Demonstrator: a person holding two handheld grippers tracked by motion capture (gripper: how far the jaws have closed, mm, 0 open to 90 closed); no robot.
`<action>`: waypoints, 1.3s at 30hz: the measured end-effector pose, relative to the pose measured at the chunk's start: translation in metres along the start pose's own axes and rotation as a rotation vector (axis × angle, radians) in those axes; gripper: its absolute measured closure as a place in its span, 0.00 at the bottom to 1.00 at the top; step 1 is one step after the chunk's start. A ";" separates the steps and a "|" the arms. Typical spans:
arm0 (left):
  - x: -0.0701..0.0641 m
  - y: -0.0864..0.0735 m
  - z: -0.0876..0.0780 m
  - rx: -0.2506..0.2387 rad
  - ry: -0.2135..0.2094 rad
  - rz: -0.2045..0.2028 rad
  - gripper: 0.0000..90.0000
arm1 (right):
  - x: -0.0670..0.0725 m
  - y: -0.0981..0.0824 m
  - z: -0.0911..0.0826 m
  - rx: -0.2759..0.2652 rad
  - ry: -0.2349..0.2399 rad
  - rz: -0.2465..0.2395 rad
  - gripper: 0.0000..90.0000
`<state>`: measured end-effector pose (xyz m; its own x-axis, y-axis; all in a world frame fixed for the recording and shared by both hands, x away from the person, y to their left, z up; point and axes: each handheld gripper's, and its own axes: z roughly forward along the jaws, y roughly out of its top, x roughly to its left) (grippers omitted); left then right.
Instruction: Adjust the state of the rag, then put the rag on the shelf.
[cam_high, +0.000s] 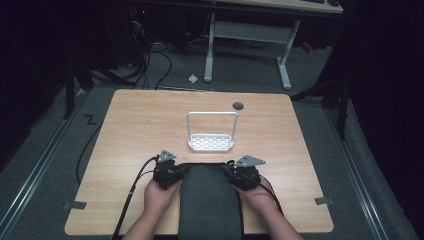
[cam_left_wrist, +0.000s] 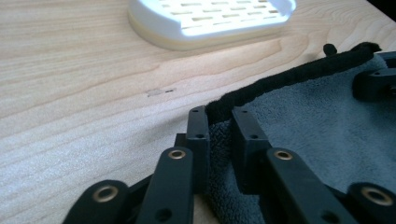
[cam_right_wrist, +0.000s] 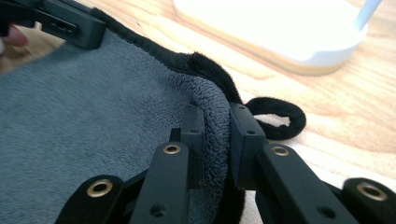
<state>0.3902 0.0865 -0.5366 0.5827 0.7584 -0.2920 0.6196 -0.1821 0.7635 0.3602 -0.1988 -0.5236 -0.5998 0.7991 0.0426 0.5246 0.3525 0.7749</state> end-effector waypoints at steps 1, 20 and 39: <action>-0.001 0.000 -0.001 -0.006 0.001 0.004 0.89 | 0.001 0.000 -0.001 -0.006 -0.002 0.000 0.88; -0.021 0.015 -0.032 -0.156 -0.007 0.079 0.91 | 0.008 0.010 -0.022 -0.112 -0.010 -0.027 0.87; -0.035 0.069 -0.076 -0.306 -0.012 0.133 0.91 | 0.013 0.058 -0.067 -0.294 -0.072 -0.061 0.87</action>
<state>0.3719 0.0949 -0.4300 0.6552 0.7328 -0.1837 0.3523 -0.0813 0.9323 0.3417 -0.2009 -0.4358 -0.5751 0.8168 -0.0465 0.2856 0.2536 0.9242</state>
